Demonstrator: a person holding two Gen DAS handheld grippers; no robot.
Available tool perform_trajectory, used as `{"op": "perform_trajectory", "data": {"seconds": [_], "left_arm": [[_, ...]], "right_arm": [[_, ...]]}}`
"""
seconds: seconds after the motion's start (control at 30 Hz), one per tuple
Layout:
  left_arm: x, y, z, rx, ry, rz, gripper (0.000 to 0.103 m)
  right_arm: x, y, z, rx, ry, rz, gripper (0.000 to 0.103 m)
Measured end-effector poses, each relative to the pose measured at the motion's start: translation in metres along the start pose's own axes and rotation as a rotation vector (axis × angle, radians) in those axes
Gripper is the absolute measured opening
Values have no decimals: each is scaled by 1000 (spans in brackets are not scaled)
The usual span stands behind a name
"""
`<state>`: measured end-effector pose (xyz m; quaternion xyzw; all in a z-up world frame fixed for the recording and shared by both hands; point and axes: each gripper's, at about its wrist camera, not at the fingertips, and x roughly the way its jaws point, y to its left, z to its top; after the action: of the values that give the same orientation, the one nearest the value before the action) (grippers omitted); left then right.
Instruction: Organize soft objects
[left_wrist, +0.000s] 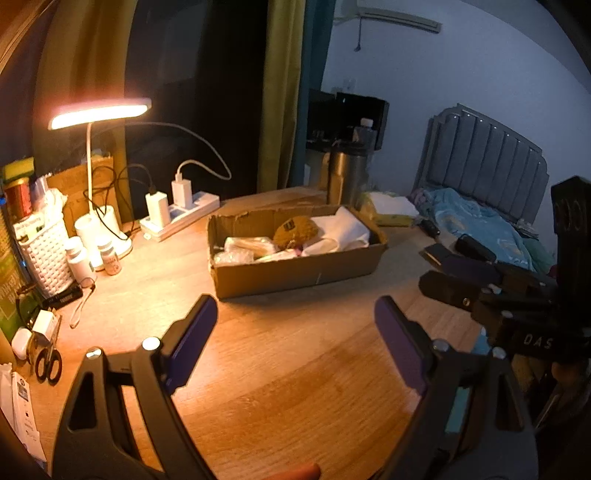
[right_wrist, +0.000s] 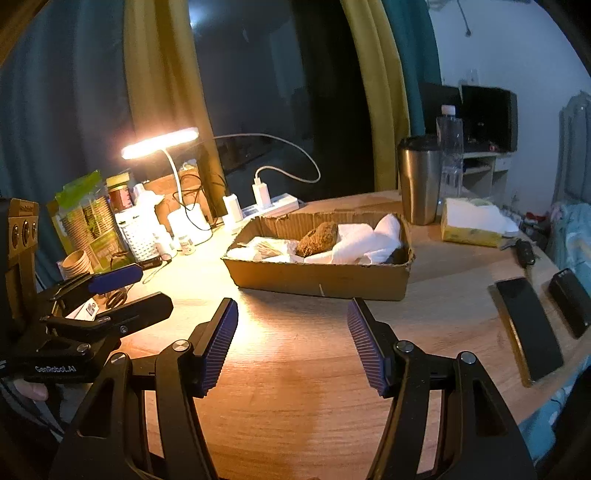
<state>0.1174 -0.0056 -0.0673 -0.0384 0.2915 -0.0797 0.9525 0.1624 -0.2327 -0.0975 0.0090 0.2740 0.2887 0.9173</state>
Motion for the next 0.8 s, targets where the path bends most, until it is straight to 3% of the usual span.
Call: {"op": "perform_trajectory", "data": {"seconds": [0.67,0.8], "left_arm": [[-84,-24,31,61,-197,4,89],[-99,-31,36,84,-234,7,100]], "right_arm": [[-89,23,26,-72,-208,-64,65],[-101,26,27,-76,-220,-83,70]]}}
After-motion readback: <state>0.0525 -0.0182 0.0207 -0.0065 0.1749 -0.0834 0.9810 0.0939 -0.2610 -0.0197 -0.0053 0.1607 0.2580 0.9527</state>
